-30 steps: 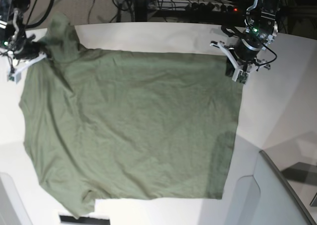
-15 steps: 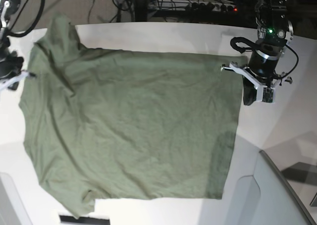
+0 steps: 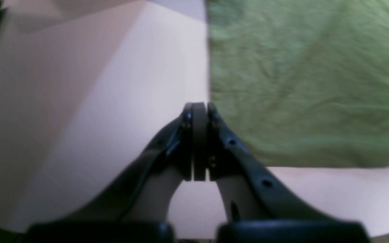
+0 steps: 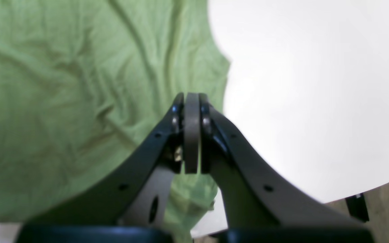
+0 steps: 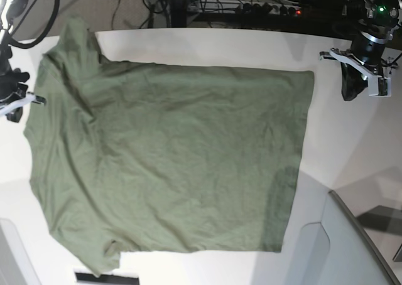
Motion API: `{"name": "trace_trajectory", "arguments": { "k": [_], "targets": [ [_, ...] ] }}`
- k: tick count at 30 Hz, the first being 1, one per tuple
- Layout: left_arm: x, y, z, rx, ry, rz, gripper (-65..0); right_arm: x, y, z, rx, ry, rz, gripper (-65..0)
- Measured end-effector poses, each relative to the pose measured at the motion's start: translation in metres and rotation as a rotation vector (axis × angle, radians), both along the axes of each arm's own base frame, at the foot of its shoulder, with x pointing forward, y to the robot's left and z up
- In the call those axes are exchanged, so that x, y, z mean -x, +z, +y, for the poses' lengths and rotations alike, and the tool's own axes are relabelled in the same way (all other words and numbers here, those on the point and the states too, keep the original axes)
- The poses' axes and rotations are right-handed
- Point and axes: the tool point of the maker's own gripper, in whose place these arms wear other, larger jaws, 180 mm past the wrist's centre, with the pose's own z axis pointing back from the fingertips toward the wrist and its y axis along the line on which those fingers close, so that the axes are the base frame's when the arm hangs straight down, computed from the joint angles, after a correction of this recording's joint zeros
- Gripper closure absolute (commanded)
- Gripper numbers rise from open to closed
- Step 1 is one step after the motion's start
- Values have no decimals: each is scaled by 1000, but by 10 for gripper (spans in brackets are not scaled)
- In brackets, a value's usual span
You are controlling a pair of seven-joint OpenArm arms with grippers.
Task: Layout the t-shirt on the table in an organized manner, then fold the t-shirt properly
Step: 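Release the shirt corner and raise the left gripper away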
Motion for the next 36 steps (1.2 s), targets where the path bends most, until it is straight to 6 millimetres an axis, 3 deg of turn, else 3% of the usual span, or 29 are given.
{"name": "trace_trajectory", "arguments": {
  "k": [5,7,11,13,16,20,26,30,33,36],
  "targets": [
    [1,-3,-3,17,3,1,0,4,-26,-3,-35,-22,63,-2],
    [4,-6,-7,36,18,2,0,8,-24,-3,-27,-16,60,-2],
    [31,-33,-1,57,48,93,0,29,-34,0,-33,-23,107,-2],
    [42,-51,4,69,75,154,0,33,-45,9,-81,-56,113,-2],
    [33,-47,1,73,70,124,0,34,-55,30,-149,-50,120,-8],
    [23,-34,-2,69,52,76,0,33,-47,30,-135,-64,96,-9],
    [26,-38,-2,72,57,94,0,34,-46,34,-143,-55,118,-9],
    [28,-47,1,87,72,108,0,33,-29,40,-136,-29,128,-3],
    [26,-52,2,95,83,114,0,33,-28,42,-141,-20,137,-2],
    [25,-52,3,96,84,110,0,37,-27,33,-132,-48,140,-2]
  ]
}}
